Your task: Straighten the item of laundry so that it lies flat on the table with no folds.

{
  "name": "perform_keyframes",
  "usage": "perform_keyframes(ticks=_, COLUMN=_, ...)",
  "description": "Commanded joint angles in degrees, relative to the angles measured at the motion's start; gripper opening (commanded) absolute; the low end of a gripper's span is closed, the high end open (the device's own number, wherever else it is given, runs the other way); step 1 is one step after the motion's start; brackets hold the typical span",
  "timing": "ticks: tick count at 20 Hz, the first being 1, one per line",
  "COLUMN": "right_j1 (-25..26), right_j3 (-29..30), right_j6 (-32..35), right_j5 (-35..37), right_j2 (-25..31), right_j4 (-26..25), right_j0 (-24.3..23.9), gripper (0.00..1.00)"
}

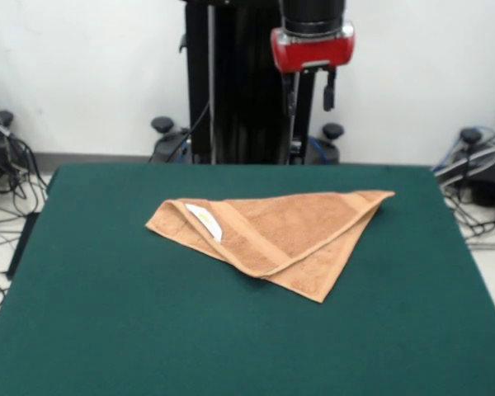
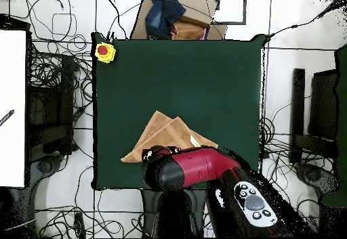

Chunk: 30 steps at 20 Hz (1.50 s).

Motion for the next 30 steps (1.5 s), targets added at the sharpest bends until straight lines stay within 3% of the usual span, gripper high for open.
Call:
perform_keyframes(ticks=1, right_j1=-5.70, right_j3=-0.83, right_j6=6.56, right_j5=-4.08, right_j2=-6.09, right_j4=-6.42, right_j0=6.95, gripper=1.00)
perform_keyframes(ticks=7, right_j1=-6.97, right_j3=-0.71, right_j6=5.28, right_j5=-1.78, right_j2=-5.81, right_j4=-4.29, right_j0=6.66, gripper=1.00)
perform_keyframes(ticks=11, right_j1=-0.05, right_j3=-2.90, right_j6=5.52, right_j5=-5.54, right_j2=-8.71, right_j4=-7.36, right_j0=6.67, gripper=1.00)
perform_keyframes(ticks=15, right_j1=2.44, right_j3=-7.03, right_j6=7.98, right_j5=-9.20, right_j2=-13.88, right_j4=-9.90, right_j0=10.66, gripper=1.00)
perform_keyframes(ticks=20, right_j1=10.50, right_j3=-12.47, right_j6=10.35, right_j5=-16.70, right_j2=-19.67, right_j4=-9.66, right_j0=14.60, gripper=1.00)
perform_keyframes(ticks=30, right_j1=23.18, right_j3=-19.22, right_j6=12.18, right_j5=-31.33, right_j2=-30.15, right_j4=0.89, right_j0=23.92, gripper=1.00)
